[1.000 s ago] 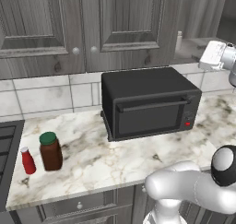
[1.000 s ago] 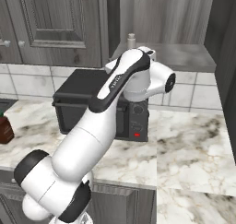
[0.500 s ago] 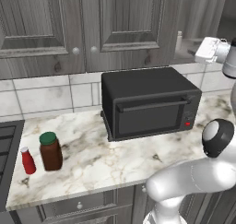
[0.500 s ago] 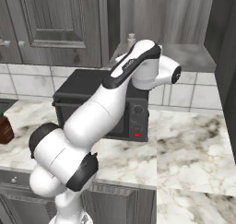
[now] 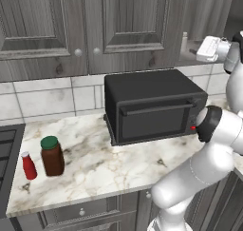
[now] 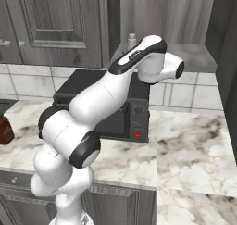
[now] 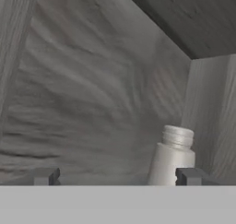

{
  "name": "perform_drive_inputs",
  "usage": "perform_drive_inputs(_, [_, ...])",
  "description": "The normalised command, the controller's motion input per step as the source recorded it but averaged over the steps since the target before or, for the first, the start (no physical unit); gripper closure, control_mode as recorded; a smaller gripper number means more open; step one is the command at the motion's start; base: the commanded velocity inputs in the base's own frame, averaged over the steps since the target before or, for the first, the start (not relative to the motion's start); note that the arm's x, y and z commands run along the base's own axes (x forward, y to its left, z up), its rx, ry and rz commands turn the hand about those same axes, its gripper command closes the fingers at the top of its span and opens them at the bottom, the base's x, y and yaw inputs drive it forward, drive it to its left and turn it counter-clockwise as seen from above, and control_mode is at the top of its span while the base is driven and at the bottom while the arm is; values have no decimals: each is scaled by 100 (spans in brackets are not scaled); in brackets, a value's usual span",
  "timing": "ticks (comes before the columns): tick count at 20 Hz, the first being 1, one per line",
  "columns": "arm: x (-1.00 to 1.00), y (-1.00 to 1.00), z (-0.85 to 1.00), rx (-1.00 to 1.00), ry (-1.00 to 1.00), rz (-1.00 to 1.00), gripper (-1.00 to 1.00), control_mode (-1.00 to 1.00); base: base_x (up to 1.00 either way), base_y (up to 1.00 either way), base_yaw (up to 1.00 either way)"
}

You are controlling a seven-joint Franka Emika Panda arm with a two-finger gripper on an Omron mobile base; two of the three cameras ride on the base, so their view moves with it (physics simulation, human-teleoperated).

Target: Collect the paprika, ketchup, and shaker from the cabinet and place them next to the stove.

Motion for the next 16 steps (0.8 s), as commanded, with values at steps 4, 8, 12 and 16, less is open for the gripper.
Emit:
perform_drive_inputs(4, [41, -4, -4, 0, 0, 5, -100, -100, 0, 0, 0])
perform_drive_inputs(8, [37, -11, -3, 0, 0, 4, -100, -100, 0, 0, 0])
perform_drive_inputs(12, [32, -10, -5, 0, 0, 4, -100, -100, 0, 0, 0])
perform_drive_inputs(16, [28, -10, -8, 0, 0, 2, -100, -100, 0, 0, 0])
